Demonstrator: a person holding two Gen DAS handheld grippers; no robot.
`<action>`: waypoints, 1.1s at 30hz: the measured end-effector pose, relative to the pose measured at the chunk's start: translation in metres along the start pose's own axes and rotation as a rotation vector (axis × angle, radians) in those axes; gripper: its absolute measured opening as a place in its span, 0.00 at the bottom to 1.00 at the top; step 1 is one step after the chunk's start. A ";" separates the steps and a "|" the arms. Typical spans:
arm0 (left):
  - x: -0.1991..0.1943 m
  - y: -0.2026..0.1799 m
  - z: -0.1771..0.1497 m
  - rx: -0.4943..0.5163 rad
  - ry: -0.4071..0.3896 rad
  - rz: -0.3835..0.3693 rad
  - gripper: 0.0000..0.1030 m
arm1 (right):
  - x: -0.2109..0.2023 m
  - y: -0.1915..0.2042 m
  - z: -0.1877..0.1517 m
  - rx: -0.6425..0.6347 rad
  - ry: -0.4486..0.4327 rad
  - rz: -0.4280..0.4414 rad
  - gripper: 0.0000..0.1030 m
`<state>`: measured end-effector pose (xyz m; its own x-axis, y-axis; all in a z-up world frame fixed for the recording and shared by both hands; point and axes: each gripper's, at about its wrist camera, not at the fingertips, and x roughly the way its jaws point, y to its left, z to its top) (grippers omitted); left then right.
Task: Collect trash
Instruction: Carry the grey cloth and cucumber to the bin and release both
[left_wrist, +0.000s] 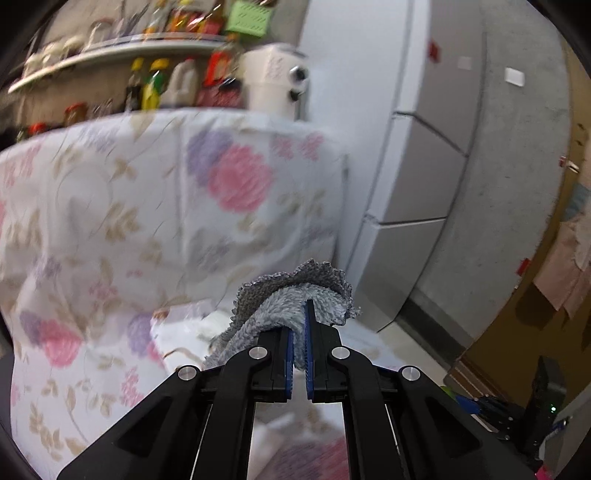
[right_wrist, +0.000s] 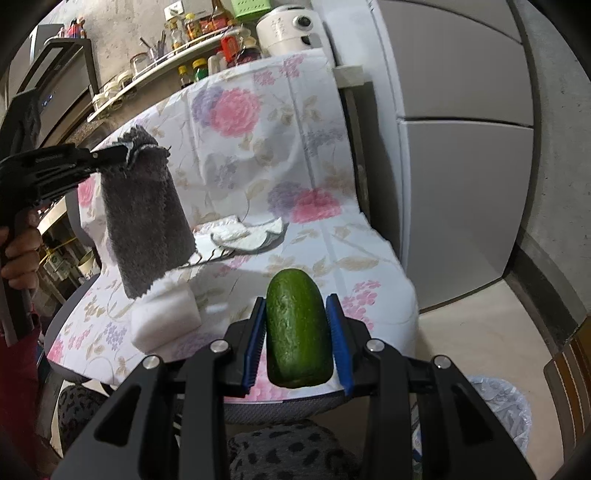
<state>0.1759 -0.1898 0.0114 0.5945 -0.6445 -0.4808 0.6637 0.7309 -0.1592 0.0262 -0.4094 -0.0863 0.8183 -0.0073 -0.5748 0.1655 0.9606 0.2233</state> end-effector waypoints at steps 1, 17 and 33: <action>-0.004 -0.010 0.003 0.015 -0.013 -0.022 0.05 | -0.004 -0.002 0.002 0.001 -0.010 -0.007 0.32; 0.003 -0.170 -0.059 0.110 0.034 -0.514 0.05 | -0.105 -0.083 -0.032 0.107 -0.069 -0.314 0.32; 0.087 -0.270 -0.169 0.180 0.301 -0.657 0.05 | -0.125 -0.162 -0.113 0.250 0.009 -0.437 0.32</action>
<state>-0.0278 -0.4057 -0.1331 -0.0831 -0.8277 -0.5550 0.9192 0.1515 -0.3635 -0.1648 -0.5324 -0.1393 0.6386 -0.3902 -0.6633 0.6191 0.7725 0.1416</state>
